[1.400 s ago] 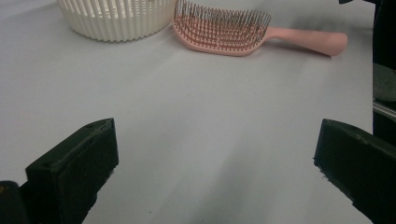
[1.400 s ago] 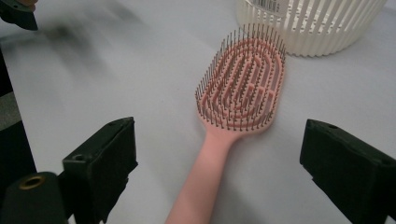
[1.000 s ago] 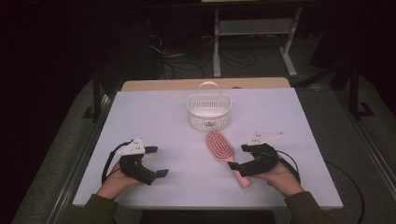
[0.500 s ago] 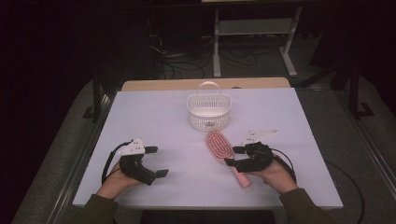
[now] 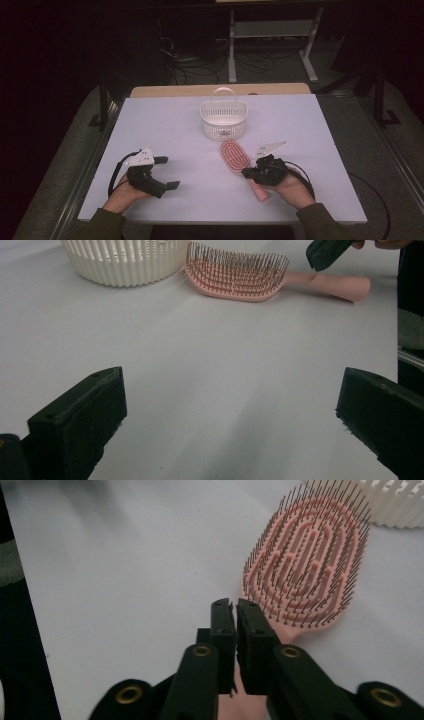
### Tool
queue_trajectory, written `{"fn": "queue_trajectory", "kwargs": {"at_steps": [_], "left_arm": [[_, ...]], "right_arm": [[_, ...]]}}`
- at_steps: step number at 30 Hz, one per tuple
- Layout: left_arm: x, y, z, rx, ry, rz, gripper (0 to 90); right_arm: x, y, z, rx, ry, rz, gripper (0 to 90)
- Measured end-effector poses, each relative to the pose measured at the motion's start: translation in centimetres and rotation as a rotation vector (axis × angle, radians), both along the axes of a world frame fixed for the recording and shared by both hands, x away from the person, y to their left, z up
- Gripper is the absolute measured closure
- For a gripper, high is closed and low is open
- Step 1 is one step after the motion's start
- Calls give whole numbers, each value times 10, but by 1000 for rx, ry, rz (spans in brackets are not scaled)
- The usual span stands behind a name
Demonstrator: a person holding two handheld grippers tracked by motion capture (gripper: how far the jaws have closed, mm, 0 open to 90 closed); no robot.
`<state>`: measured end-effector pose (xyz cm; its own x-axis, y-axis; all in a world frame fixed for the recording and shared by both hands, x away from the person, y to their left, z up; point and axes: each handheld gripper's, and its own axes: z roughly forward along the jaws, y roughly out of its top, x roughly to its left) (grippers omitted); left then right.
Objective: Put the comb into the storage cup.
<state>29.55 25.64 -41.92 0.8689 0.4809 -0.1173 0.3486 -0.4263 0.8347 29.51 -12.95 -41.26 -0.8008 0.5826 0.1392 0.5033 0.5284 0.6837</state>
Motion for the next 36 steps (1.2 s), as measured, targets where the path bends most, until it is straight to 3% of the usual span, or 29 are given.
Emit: {"fn": "queue_trajectory", "kwargs": {"at_steps": [17,22,36], "left_arm": [[0,0,0,0,3,2,0],[0,0,0,1,3,0,0],[-1,0,0,0,2,-1,0]], "right_arm": [[-3,12,-12,-89,45,51,891],[-3,13,-15,-124,51,51,891],[0,4,-16,-155,42,23,892]]}}
